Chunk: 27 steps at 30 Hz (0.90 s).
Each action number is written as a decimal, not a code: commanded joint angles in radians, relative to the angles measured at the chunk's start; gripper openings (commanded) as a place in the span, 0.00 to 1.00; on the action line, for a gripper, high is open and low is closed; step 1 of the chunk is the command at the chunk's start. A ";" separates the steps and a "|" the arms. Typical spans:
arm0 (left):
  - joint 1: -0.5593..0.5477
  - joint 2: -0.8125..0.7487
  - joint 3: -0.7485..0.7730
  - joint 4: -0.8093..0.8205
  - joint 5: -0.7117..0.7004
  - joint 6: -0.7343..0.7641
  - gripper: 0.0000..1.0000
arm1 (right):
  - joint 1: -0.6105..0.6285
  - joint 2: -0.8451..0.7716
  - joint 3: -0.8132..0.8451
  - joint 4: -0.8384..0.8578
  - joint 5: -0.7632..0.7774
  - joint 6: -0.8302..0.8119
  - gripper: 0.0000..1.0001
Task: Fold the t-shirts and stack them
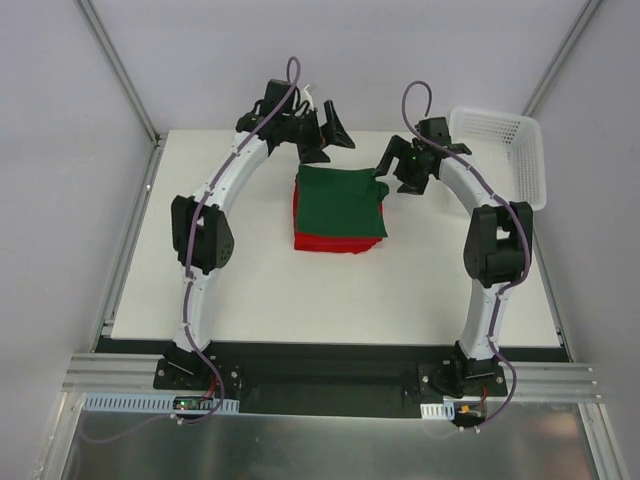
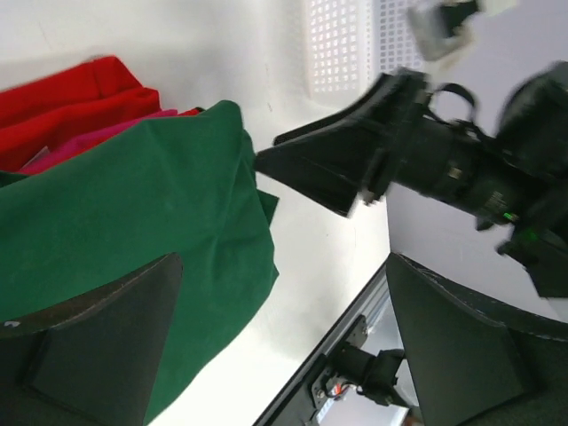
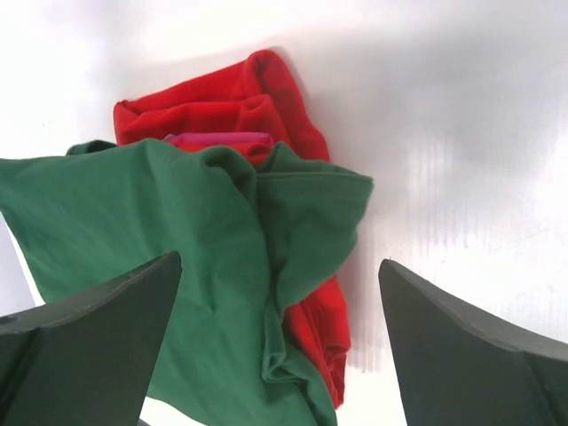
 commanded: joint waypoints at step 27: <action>-0.163 -0.023 -0.515 0.004 -0.024 0.073 0.99 | -0.128 -0.244 -0.233 0.016 -0.109 0.049 0.96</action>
